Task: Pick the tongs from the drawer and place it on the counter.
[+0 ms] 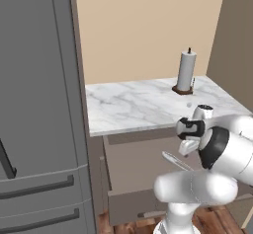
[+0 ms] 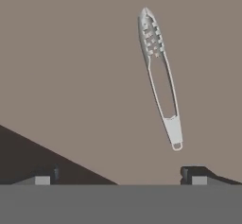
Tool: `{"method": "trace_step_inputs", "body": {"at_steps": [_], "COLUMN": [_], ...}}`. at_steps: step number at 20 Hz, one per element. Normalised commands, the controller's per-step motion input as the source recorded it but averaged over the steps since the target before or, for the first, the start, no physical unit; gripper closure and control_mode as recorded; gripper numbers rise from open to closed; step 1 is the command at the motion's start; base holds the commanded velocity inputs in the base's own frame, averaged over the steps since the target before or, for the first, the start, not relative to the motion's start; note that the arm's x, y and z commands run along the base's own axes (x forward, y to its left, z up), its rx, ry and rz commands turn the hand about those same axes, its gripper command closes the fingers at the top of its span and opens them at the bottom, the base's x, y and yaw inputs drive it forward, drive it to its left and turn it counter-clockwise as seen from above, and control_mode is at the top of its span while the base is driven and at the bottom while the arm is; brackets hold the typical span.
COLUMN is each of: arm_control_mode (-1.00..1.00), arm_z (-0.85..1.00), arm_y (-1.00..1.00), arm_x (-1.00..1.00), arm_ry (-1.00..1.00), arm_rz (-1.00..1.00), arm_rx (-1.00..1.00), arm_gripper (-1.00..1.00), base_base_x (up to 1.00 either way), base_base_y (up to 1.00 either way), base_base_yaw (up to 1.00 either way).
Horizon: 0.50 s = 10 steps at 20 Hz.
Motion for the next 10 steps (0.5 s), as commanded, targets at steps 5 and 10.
{"method": "trace_step_inputs", "body": {"at_steps": [5, 10], "arm_control_mode": [-1.0, -1.0], "arm_z": [-0.78, -0.79], "arm_y": [0.0, 0.0], "arm_x": [0.17, 0.2], "arm_ry": [0.0, 0.0], "arm_rz": [0.0, 0.0], "arm_rx": [-0.04, -0.04], "arm_gripper": [-1.0, -1.0], "base_base_x": [0.0, 0.0], "base_base_y": [0.0, 0.0], "base_base_yaw": [0.0, 0.0]}}
